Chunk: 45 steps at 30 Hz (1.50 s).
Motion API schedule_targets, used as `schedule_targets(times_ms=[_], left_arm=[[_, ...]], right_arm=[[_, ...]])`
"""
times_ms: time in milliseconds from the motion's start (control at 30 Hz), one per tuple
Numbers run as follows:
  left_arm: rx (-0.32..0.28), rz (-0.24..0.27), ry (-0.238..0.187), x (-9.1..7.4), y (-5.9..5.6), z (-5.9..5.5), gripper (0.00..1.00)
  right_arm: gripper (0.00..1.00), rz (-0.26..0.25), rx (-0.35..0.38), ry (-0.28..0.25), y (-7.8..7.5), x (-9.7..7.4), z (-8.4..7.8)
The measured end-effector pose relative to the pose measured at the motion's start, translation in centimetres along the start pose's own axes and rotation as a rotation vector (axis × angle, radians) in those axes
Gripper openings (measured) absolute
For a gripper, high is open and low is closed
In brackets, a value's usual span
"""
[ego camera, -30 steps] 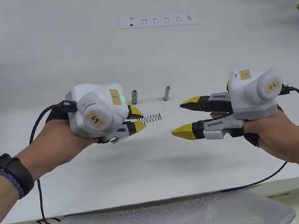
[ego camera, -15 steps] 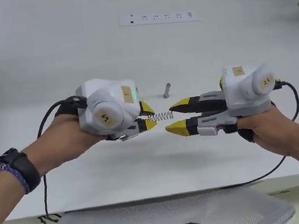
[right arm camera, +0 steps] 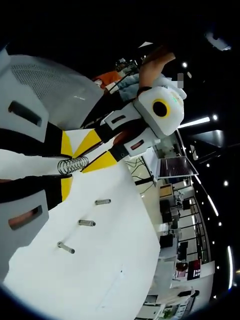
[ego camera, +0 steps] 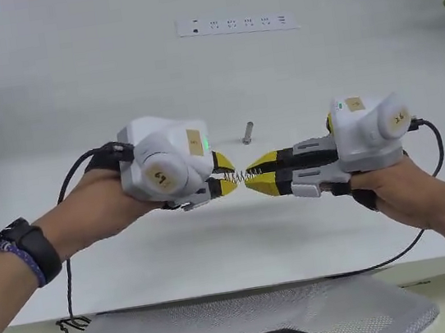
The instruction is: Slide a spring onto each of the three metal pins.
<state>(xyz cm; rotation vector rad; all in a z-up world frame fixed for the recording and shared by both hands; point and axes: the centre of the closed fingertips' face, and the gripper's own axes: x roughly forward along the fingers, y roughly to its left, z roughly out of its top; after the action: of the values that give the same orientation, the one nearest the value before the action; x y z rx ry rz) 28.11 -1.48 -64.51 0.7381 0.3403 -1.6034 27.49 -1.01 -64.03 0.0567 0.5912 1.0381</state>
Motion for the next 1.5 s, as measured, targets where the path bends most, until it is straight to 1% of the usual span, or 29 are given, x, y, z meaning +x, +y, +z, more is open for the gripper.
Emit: schedule_targets(times_ms=[233, 433, 567, 700, 767, 833, 867, 900, 1033, 1133, 1400, 1500], left_arm=[[0.007, -0.008, 0.008, 0.2, -0.2, -0.2, 0.02], [0.013, -0.01, 0.016, 0.5, -0.3, -0.2, 0.02], [0.007, -0.006, 0.009, 0.7, -0.3, -0.2, 0.02], [-0.014, 0.002, -0.01, 0.9, 0.1, 0.2, 0.02], [-0.023, 0.01, -0.024, 1.1, 0.3, 0.5, 0.02], [-0.047, 0.014, -0.047, 1.3, 0.6, 0.9, 0.02], [-0.052, 0.016, -0.052, 1.3, 0.7, 1.0, 0.02], [-0.066, 0.02, -0.067, 1.5, 0.9, 1.3, 0.02], [-0.082, 0.025, -0.092, 1.8, 1.0, 2.0, 0.02], [-0.099, 0.029, -0.109, 1.8, 1.2, 2.3, 0.02], [-0.12, 0.036, -0.123, 1.9, 1.4, 2.5, 0.02], [-0.125, 0.035, -0.128, 1.9, 1.4, 2.5, 0.02]], right_arm=[[0.09, 0.021, 0.003, -0.001, 0.4, 0.0, 0.1], [0.09, 0.017, 0.004, 0.005, 0.2, -0.1, 0.2], [0.09, 0.006, -0.016, 0.014, 0.3, -0.1, 0.9], [0.09, -0.018, -0.045, 0.025, 0.1, -0.3, 1.7], [0.09, -0.028, -0.054, 0.031, 0.0, -0.5, 2.0], [0.09, -0.037, -0.067, 0.032, -0.2, -0.7, 2.5], [0.09, -0.039, -0.069, 0.033, -0.2, -0.7, 2.6], [0.09, -0.047, -0.082, 0.037, -0.3, -0.9, 2.9], [0.09, -0.051, -0.108, 0.05, -0.3, -1.1, 3.5], [0.09, -0.055, -0.125, 0.06, -0.7, -1.1, 3.6], [0.09, -0.062, -0.138, 0.076, -1.0, -1.3, 3.4], [0.1, -0.06, -0.15, 0.093, -1.0, -1.5, 3.3]])
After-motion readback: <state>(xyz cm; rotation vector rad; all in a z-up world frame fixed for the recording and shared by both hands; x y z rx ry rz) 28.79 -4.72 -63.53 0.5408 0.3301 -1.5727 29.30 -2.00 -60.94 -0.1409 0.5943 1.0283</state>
